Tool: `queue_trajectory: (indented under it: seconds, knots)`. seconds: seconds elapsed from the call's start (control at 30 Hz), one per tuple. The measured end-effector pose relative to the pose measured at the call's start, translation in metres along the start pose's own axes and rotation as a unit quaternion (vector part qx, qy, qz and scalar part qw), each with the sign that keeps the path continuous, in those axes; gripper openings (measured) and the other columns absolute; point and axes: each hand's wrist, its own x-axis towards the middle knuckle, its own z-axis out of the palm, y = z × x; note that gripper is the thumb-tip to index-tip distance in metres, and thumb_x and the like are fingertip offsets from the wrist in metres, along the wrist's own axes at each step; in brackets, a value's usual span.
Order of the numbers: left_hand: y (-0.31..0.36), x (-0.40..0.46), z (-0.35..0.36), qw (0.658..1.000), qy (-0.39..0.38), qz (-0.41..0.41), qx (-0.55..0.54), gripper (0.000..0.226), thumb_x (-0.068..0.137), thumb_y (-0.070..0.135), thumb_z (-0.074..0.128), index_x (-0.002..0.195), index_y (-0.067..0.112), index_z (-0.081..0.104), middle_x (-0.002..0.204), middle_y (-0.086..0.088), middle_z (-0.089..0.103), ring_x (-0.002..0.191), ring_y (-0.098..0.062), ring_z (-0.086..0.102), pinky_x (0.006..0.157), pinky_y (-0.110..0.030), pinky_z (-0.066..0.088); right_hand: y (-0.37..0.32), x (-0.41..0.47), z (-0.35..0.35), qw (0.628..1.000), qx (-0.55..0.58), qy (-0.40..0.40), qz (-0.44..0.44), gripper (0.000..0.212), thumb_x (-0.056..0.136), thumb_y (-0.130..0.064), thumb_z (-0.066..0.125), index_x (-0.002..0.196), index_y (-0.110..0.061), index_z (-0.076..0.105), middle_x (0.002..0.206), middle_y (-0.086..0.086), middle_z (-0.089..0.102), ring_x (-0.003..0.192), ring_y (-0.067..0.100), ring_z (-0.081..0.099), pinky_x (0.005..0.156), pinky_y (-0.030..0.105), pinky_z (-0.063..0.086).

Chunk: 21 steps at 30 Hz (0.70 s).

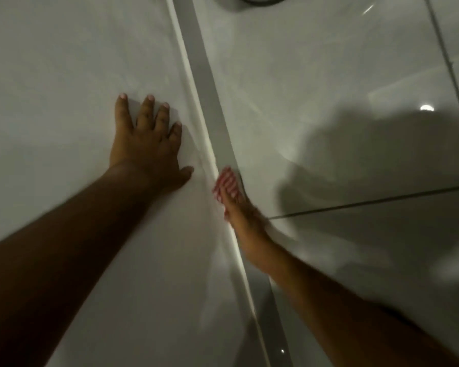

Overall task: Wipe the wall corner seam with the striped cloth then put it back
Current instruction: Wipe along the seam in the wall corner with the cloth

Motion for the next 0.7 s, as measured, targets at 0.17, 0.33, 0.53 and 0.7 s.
queue_trajectory:
  seconds: [0.17,0.33,0.53,0.7]
  knots:
    - [-0.001,0.002,0.001,1.000,0.003,-0.008,-0.011,0.099,0.078,0.082,0.007,0.160,0.026,0.013,0.169,-0.011,0.006,0.156,-0.036,0.001,0.116,-0.067,-0.007,-0.019,0.012,-0.009,0.999,-0.034,-0.009,-0.023,0.069,0.088,-0.039,0.030,0.153,-0.019,0.025,0.163,0.006,0.026,0.150,0.025,0.025,0.122,0.045,0.022]
    - [0.007,0.009,0.006,1.000,0.006,-0.010,0.002,0.101,0.078,0.084,0.010,0.160,0.025,0.013,0.169,-0.012,0.005,0.156,-0.038,-0.001,0.115,-0.069,-0.007,-0.063,0.117,-0.018,0.997,-0.066,-0.019,0.021,0.072,0.088,-0.066,0.025,0.149,-0.046,-0.008,0.168,-0.007,0.008,0.154,0.020,0.013,0.122,0.055,0.017]
    - [0.006,0.008,0.005,1.000,0.003,-0.010,-0.006,0.097,0.081,0.081,0.010,0.160,0.024,0.010,0.169,-0.013,0.003,0.156,-0.038,-0.003,0.116,-0.068,-0.008,-0.015,0.036,-0.008,0.995,-0.092,-0.013,0.037,0.058,0.083,-0.048,0.041,0.121,-0.074,0.007,0.160,-0.003,0.035,0.145,0.028,0.033,0.118,0.051,0.027]
    - [0.006,0.010,0.003,1.000,0.002,-0.017,-0.017,0.098,0.081,0.081,0.009,0.160,0.024,0.011,0.169,-0.012,0.003,0.156,-0.037,-0.003,0.116,-0.068,-0.008,-0.049,0.100,-0.018,0.997,-0.052,-0.051,0.006,0.075,0.085,-0.056,0.033,0.152,-0.043,0.000,0.167,-0.004,0.013,0.152,0.025,0.019,0.121,0.052,0.018]
